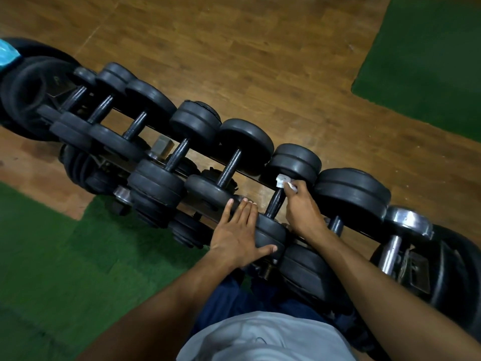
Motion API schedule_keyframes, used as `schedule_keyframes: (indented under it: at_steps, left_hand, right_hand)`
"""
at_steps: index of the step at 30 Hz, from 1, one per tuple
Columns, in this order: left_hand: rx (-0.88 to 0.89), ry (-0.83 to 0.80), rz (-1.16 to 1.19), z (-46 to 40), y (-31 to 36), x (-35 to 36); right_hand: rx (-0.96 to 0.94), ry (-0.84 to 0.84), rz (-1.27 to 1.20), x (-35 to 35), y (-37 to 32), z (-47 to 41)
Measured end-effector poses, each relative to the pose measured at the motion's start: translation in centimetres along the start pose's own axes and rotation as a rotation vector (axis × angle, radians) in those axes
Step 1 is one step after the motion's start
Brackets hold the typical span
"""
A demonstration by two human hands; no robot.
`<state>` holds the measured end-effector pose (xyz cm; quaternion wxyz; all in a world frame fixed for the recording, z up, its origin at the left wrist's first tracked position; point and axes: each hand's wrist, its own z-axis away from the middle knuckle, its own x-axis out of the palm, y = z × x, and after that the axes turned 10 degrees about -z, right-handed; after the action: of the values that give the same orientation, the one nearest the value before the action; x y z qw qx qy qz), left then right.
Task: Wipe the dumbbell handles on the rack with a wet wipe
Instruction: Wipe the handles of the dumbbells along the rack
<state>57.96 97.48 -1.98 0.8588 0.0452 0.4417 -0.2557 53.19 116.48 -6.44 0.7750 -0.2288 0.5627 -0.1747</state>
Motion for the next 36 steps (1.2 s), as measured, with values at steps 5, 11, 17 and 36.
schedule_keyframes:
  at_steps: [5, 11, 17, 36]
  left_hand:
    - [-0.002, -0.005, -0.009, -0.1, 0.0, 0.0]
    - [-0.001, 0.015, 0.002, -0.1, 0.0, 0.3]
    - [0.002, 0.008, -0.001, -0.1, 0.0, 0.2]
    - [-0.004, -0.001, -0.006, -0.1, 0.0, 0.1]
  right_hand:
    - [0.108, 0.056, -0.193, 0.6, -0.8, 0.6]
    - [0.043, 0.047, -0.157, -0.2, -0.4, 0.7]
    - [0.107, 0.073, -0.174, -0.3, -0.9, -0.2]
    - [0.698, -0.232, -1.018, 1.2, 0.5, 0.1]
